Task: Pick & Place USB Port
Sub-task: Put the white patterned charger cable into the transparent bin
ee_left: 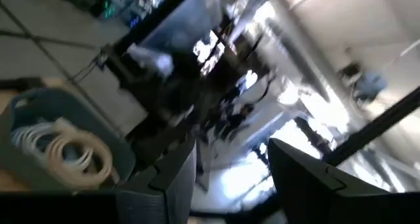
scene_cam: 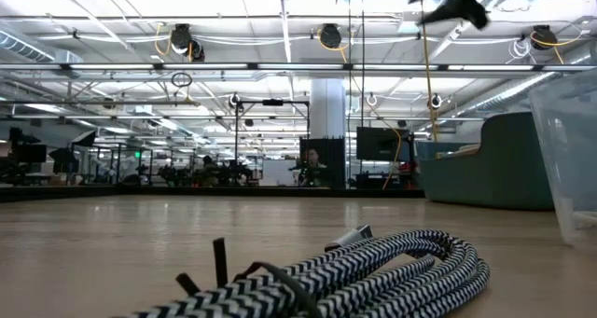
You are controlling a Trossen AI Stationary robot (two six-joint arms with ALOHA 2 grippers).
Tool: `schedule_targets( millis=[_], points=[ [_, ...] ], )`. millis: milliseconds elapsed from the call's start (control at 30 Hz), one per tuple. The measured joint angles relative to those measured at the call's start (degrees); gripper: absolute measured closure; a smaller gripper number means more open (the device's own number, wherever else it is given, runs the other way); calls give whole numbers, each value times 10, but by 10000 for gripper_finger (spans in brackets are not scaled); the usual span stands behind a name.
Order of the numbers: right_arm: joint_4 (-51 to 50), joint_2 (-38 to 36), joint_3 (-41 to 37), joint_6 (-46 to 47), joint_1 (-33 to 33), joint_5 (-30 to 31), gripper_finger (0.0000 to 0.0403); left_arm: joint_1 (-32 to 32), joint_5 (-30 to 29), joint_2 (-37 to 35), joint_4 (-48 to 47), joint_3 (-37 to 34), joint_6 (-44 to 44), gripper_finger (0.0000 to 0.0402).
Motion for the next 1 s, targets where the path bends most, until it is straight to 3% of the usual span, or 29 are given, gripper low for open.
schedule_targets(
  millis=[133,233,333,633,767,1000],
  points=[
    [156,21,0,-31,0,-59,209,-2,67,0,-58,0,12,211],
    [193,36,0,-34,-1,-102,209,-30,90,13,-105,0,23,211],
    [181,47,0,-20,-3,-135,209,-65,84,23,-148,-2,32,211],
    [116,49,0,-7,1,-208,209,-180,23,126,-129,26,20,211],
    [95,40,0,-9,2,-236,209,-224,-4,200,-163,94,7,211],
    [2,19,0,-60,2,-291,209,-283,-48,352,-304,291,-40,211]
  ],
)
